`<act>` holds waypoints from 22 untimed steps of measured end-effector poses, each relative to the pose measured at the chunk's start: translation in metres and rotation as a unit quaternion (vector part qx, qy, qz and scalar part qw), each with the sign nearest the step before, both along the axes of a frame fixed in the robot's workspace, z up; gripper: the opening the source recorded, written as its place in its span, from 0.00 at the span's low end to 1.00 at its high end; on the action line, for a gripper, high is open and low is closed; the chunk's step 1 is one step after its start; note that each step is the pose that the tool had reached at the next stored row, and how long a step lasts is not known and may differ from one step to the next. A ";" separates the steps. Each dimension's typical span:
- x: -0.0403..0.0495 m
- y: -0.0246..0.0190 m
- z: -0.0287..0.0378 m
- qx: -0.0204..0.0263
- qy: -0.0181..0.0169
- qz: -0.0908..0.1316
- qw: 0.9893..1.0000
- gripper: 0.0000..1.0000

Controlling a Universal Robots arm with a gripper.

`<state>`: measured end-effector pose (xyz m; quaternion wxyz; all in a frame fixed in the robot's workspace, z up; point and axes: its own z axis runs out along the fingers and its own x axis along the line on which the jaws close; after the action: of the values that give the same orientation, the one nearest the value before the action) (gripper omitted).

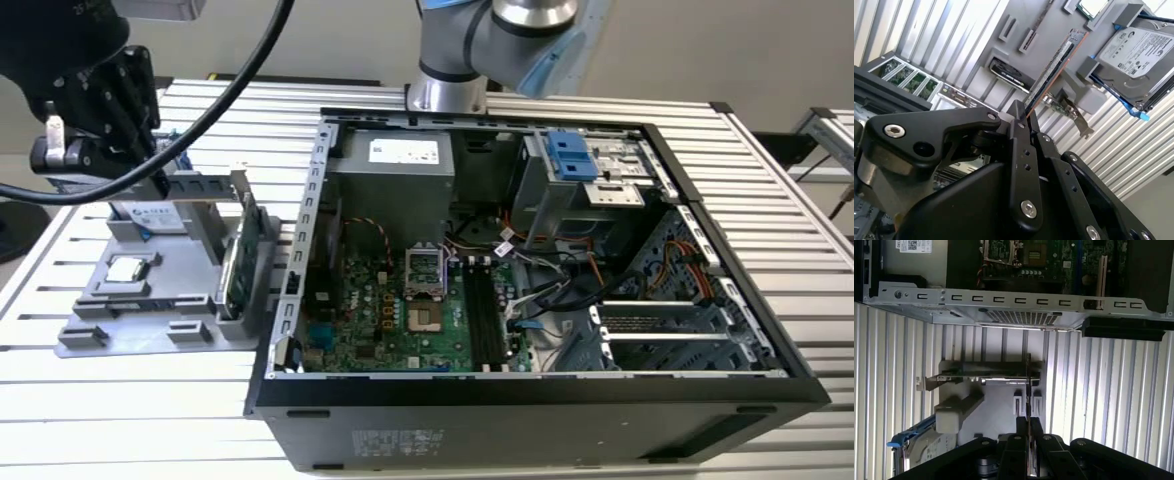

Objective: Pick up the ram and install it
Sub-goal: 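Pick up the ram and move it above insertion slot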

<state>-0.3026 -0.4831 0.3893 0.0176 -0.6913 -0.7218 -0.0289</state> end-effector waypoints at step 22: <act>0.0440 0.0000 0.0001 0.000 0.000 0.000 1.000 0.00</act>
<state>-0.2586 -0.4831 0.3894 0.0176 -0.6913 -0.7218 -0.0288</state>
